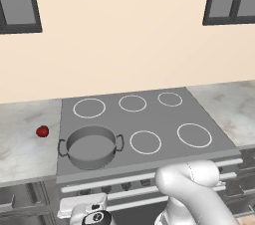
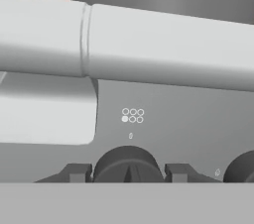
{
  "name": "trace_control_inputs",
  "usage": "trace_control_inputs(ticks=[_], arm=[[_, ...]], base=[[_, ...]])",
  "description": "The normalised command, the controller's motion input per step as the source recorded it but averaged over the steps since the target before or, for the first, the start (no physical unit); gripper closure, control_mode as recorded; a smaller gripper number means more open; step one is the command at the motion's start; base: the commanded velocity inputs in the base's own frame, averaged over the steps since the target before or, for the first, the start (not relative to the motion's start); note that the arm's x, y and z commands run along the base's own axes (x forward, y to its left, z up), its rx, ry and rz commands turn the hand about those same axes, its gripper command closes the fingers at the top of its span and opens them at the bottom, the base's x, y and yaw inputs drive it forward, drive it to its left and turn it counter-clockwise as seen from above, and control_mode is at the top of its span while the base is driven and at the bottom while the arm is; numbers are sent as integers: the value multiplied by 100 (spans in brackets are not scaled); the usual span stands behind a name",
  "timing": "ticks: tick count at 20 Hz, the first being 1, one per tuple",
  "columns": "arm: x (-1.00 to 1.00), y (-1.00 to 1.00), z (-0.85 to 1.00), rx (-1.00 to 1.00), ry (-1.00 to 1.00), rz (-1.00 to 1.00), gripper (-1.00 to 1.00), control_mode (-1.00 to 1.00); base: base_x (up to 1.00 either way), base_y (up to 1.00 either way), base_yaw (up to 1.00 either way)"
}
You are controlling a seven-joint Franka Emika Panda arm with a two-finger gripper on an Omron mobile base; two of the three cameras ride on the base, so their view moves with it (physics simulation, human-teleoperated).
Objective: Turn on the burner for the pot on the stove. Wait thirty seconds for the pot to heat up. Then add the tomato to the pot.
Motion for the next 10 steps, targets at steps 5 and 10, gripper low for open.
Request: trace_control_inputs(ticks=[5, 10], arm=[[0, 0, 0, -1, 0, 0, 100, -100], [0, 2, -11, -14, 2, 16, 100, -100]], base=[[0, 0, 0], [0, 0, 0]])
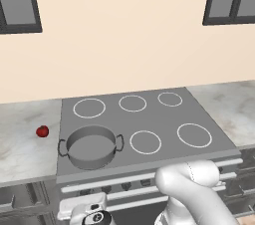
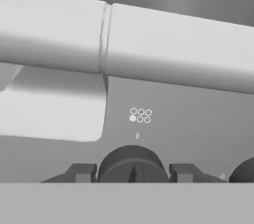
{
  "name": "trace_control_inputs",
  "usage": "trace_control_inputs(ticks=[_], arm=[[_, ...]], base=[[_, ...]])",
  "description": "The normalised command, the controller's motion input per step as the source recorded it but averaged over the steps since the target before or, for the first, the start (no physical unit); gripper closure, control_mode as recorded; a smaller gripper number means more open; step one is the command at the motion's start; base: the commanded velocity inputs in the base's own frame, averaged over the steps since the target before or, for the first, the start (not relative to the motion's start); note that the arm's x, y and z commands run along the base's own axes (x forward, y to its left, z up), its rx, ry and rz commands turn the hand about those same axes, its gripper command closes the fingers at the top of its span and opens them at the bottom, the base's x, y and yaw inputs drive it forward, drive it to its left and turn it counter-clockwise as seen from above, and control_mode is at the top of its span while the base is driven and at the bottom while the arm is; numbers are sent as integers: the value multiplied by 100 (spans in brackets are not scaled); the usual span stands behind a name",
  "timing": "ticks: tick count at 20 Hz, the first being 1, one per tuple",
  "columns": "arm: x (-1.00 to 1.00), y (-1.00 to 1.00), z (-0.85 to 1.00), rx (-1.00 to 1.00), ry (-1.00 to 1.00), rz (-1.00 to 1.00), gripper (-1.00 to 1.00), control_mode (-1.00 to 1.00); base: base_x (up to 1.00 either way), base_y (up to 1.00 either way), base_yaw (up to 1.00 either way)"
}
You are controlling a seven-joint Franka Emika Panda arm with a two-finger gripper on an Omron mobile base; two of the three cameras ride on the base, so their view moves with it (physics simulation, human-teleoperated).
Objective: Turn on the burner for the pot on the stove. Wait thirty seconds for the pot to heat up. Then add the tomato to the pot.
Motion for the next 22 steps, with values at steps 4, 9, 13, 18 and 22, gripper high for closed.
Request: trace_control_inputs(ticks=[4, 9, 13, 18, 22], arm=[[0, 12, -31, -24, 18, 23, 100, -100], [7, 20, -45, -30, 29, 26, 100, -100], [7, 19, -74, -33, 33, 27, 100, -100], [2, 10, -89, -32, 31, 28, 100, -100], [1, 2, -89, -30, 24, 29, 100, -100]], base=[[0, 0, 0], [0, 0, 0], [0, 0, 0], [0, 0, 0], [0, 0, 0]])
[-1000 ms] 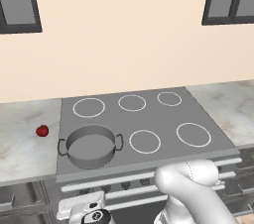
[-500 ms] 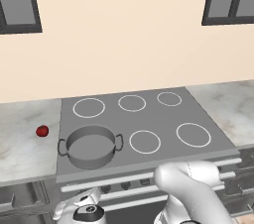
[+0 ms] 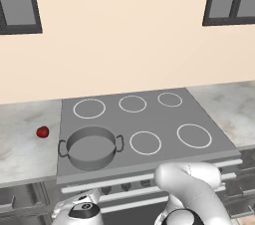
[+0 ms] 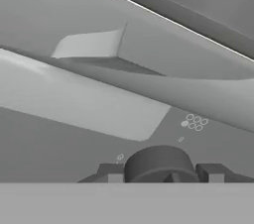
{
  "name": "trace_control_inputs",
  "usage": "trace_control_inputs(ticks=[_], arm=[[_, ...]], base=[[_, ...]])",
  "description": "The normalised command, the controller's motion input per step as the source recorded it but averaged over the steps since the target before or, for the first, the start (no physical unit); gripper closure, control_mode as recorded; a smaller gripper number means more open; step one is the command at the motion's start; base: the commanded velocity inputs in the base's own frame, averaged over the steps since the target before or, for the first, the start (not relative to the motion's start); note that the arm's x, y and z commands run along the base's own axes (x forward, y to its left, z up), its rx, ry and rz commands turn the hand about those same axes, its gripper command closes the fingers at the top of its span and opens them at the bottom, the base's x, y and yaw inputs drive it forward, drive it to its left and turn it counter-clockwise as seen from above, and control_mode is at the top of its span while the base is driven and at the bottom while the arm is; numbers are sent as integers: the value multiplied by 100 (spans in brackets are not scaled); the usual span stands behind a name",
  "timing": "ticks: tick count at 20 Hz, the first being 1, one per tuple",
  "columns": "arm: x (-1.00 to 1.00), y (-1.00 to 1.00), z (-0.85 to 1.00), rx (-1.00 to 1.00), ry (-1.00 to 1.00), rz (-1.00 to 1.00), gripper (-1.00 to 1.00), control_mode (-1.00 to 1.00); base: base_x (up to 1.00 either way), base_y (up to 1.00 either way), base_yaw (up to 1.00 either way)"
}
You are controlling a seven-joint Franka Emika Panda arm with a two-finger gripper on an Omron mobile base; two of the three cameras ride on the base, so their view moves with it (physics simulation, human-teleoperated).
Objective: Turn on the burner for the pot on the stove. Wait thirty seconds for the pot to heat up. Then add the tomato to the pot.
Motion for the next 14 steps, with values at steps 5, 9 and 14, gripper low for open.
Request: trace_control_inputs(ticks=[5, 9, 14], arm=[[0, 12, -90, -33, 20, 43, 100, -100], [0, 8, -96, -34, 15, 68, 100, -100], [-4, 0, -89, -32, 13, 77, 100, -100]], base=[[0, 0, 0], [0, 0, 0], [0, 0, 0]])
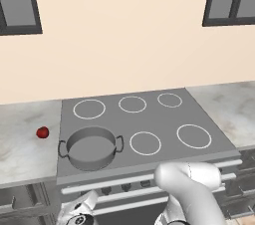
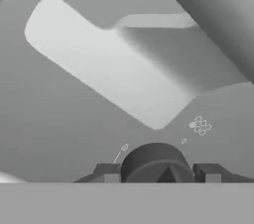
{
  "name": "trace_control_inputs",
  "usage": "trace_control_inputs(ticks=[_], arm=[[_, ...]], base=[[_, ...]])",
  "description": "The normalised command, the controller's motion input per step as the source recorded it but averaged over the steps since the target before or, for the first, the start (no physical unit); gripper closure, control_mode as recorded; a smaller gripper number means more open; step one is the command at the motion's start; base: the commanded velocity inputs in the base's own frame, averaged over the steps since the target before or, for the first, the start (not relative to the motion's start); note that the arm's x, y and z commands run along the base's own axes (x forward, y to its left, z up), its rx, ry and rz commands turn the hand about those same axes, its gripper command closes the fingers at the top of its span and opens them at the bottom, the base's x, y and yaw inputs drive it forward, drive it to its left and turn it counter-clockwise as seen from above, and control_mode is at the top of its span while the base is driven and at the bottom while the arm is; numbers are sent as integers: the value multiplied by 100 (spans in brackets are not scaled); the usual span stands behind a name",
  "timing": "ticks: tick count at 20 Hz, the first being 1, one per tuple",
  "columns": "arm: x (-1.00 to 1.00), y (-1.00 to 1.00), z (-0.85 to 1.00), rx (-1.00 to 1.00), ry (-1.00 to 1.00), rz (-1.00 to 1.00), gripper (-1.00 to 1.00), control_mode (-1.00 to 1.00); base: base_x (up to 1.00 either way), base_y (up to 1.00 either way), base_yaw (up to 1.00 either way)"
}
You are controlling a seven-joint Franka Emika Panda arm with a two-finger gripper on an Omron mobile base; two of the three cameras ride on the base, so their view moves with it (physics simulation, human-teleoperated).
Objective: Turn on the burner for the pot on the stove. Wait thirty seconds for the pot to heat up. Then add the tomato to the pot.
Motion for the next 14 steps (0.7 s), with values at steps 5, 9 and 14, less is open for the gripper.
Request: trace_control_inputs(ticks=[5, 9, 14], arm=[[-8, 0, -79, -26, 10, 84, 100, -100], [-5, 0, -63, -22, 11, 82, 100, -100], [-1, 0, -54, -21, 15, 78, 100, -100]], base=[[0, 0, 0], [0, 0, 0], [0, 0, 0]])
